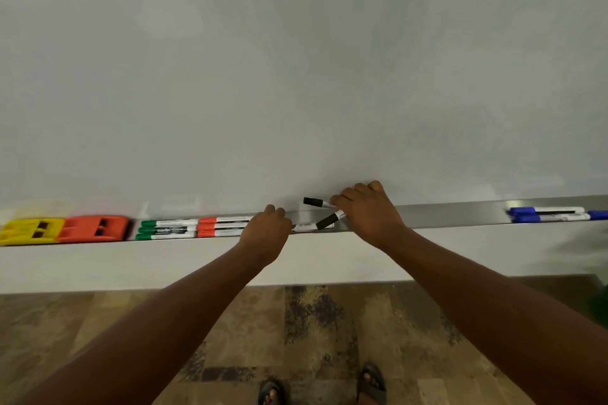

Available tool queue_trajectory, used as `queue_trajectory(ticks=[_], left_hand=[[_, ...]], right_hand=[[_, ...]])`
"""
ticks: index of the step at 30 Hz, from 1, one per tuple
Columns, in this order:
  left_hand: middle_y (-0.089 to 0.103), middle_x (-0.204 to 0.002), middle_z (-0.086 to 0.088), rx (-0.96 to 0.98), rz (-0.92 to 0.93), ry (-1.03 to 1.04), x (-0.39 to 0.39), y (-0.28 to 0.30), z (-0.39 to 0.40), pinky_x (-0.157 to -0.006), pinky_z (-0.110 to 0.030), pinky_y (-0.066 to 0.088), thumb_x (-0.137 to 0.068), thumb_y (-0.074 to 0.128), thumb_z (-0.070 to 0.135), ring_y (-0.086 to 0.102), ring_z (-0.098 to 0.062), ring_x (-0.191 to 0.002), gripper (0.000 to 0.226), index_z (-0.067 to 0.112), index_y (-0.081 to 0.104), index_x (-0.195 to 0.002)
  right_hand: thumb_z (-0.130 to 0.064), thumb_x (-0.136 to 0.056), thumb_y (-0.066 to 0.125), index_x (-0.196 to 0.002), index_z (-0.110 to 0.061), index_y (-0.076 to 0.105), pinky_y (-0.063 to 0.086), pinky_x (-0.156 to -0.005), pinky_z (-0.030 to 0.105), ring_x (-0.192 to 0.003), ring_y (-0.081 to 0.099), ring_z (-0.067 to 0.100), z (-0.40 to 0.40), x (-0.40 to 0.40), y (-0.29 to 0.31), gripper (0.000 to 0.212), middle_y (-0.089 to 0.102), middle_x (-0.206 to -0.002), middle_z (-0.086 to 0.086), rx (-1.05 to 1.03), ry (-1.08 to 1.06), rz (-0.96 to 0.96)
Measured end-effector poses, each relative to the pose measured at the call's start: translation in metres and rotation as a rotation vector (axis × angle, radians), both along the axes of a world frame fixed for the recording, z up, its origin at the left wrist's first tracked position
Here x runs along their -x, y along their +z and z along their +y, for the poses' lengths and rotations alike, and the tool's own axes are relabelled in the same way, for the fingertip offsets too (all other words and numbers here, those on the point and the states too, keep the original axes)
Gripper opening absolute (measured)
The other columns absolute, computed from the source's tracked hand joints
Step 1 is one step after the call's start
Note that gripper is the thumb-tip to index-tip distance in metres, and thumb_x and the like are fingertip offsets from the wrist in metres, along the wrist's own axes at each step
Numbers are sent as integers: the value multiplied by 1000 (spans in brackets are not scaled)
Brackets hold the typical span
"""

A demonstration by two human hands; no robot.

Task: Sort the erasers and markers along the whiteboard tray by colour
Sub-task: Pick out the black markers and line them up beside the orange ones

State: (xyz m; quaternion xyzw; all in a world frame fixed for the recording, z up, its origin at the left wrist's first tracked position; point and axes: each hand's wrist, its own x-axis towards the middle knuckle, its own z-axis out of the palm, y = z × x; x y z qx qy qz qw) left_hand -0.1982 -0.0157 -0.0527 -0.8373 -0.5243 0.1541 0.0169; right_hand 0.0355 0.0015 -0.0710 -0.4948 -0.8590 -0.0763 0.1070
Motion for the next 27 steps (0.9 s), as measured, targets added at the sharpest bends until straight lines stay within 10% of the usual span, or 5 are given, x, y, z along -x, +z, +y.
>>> queue_trajectory(ticks=[27], left_hand=[[65,-95,-9,-35,-394,412,92,-2,-3,-77,-37,50,-77,47,-2,60,-31,-94,38,17,68,-104]], right_hand=[[-5,-84,52,-109,-25,61,32,-83,36,-89,57,24,5,98,-11,33,60,-99,-1,284,-41,-215]])
